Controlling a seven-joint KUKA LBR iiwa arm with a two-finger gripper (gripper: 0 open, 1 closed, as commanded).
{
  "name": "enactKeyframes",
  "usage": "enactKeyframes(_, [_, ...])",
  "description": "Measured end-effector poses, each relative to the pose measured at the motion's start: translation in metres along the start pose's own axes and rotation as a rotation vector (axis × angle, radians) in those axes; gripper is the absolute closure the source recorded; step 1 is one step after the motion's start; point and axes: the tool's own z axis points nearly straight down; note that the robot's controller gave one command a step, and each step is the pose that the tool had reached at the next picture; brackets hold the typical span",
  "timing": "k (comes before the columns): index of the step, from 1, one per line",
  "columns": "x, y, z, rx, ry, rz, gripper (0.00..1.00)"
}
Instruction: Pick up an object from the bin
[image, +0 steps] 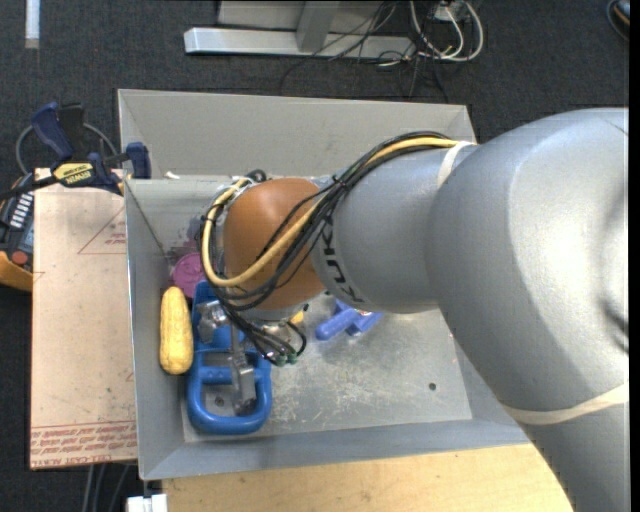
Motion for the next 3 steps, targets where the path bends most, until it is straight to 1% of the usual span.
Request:
enactKeyframes(1, [-0.021, -0.027, 0.008, 0.001, 0.012, 0.532, 1.0])
enactKeyframes(2, [-0.021, -0.028, 0.008, 0.0, 0.011, 0.533, 1.0])
enactKeyframes(3, [-0.033, -0.023, 0.008, 0.002, 0.012, 0.701, 1.0])
